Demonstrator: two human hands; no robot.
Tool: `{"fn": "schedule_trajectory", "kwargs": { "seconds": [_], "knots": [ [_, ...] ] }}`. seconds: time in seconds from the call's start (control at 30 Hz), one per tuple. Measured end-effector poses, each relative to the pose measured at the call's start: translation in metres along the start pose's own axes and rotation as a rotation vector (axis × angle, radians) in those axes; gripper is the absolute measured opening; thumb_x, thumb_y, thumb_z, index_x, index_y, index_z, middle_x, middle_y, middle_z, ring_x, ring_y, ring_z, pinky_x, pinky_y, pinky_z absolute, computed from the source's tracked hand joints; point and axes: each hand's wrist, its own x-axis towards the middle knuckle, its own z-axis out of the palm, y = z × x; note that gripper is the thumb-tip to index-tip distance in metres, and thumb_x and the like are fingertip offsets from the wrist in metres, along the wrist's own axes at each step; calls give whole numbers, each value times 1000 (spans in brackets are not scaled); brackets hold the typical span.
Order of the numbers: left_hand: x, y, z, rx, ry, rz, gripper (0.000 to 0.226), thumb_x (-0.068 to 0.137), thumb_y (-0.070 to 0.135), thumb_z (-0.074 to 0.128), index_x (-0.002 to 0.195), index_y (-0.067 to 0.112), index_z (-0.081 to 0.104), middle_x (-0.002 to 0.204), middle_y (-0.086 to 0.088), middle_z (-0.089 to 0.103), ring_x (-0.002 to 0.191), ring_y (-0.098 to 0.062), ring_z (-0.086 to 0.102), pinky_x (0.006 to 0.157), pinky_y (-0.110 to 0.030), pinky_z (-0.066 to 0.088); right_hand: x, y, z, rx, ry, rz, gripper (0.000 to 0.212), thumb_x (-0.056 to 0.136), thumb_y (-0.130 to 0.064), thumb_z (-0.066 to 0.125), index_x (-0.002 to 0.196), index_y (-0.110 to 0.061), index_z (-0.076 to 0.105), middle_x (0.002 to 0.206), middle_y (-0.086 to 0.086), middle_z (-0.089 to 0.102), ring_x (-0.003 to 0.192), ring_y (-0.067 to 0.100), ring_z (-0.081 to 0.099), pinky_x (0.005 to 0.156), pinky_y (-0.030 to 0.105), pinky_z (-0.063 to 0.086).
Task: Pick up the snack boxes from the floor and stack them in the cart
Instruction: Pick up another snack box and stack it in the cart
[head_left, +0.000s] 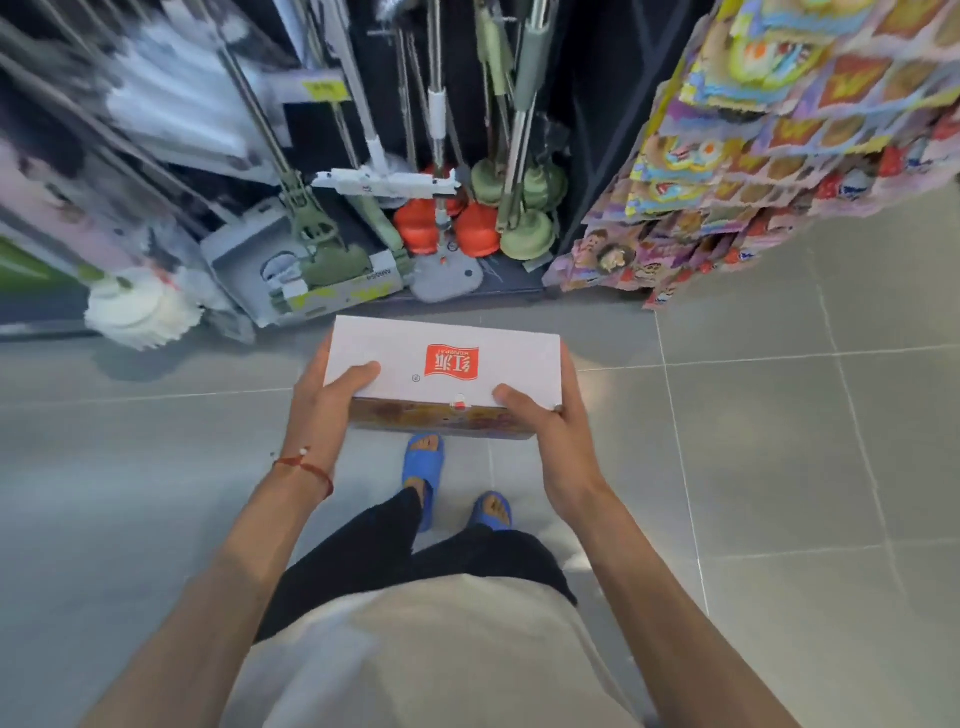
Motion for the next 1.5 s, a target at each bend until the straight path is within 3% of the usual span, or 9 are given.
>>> {"fn": "schedule_trajectory", "kwargs": {
  "seconds": [0.23, 0.37, 0.53, 0.7, 0.93, 1.03, 1.2, 1.37, 1.5],
  "knots": [
    [-62, -43, -42, -178, 215, -32, 45, 91, 11, 65, 132, 29, 61, 117, 6, 72, 111, -20, 66, 96, -38, 51, -21, 14, 23, -114, -214, 35, 75, 90, -13, 78, 151, -39, 44, 131, -9, 71, 122, 11, 65, 89, 21, 51],
    [-91, -55, -75, -213, 306, -48, 48, 79, 31, 67, 126, 36, 60, 116, 11, 70, 110, -15, 64, 93, -36, 53, -34, 15, 55, -158, -316, 37, 70, 89, -9, 78, 145, -40, 49, 126, -11, 73, 114, 4, 68, 79, 9, 52],
    [-110, -77, -125, -293, 401, -85, 37, 75, 34, 67, 110, 48, 63, 116, 7, 71, 115, -23, 64, 100, -44, 52, -49, 27, 105, -235, -405, 36, 77, 89, -15, 79, 152, -39, 44, 133, -13, 70, 124, 7, 64, 96, 23, 48],
    [-124, -105, -189, -351, 472, -109, 54, 77, 36, 67, 130, 42, 58, 118, 10, 70, 116, -20, 63, 103, -50, 51, -71, 45, 171, -297, -442, 48, 65, 95, -17, 74, 149, -40, 47, 122, -16, 74, 109, -1, 68, 80, 11, 50],
    [-145, -140, -308, -394, 534, -86, 56, 78, 43, 64, 134, 42, 54, 116, 18, 68, 115, -15, 62, 100, -40, 51, -115, 81, 289, -372, -532, 39, 74, 84, -29, 78, 150, -39, 45, 132, -8, 69, 123, 15, 63, 95, 29, 50],
    [-155, -150, -359, -432, 611, -74, 50, 81, 38, 65, 129, 44, 53, 113, 22, 66, 114, -15, 62, 99, -37, 49, -132, 99, 343, -398, -577, 42, 70, 89, -24, 78, 151, -35, 47, 130, -8, 70, 121, 13, 63, 94, 27, 49],
    [-165, -169, -442, -442, 729, -89, 48, 86, 29, 68, 133, 34, 57, 120, 9, 68, 116, -20, 62, 100, -40, 49, -156, 119, 432, -479, -693, 32, 68, 83, -34, 74, 146, -33, 50, 127, -9, 71, 121, 14, 63, 100, 33, 50],
    [-158, -179, -507, -513, 862, -108, 46, 94, 18, 63, 137, 31, 55, 123, 8, 66, 111, -14, 61, 81, -22, 45, -160, 132, 518, -524, -796, 41, 53, 87, -22, 69, 136, -35, 56, 123, -12, 72, 113, 5, 66, 84, 19, 48],
    [-144, -176, -564, -570, 907, -140, 45, 88, 26, 67, 129, 37, 55, 116, 11, 67, 107, -11, 63, 79, -21, 47, -151, 143, 594, -528, -869, 84, 48, 94, -1, 62, 137, -24, 57, 118, -6, 74, 99, 1, 70, 73, 12, 52]
  ]
}}
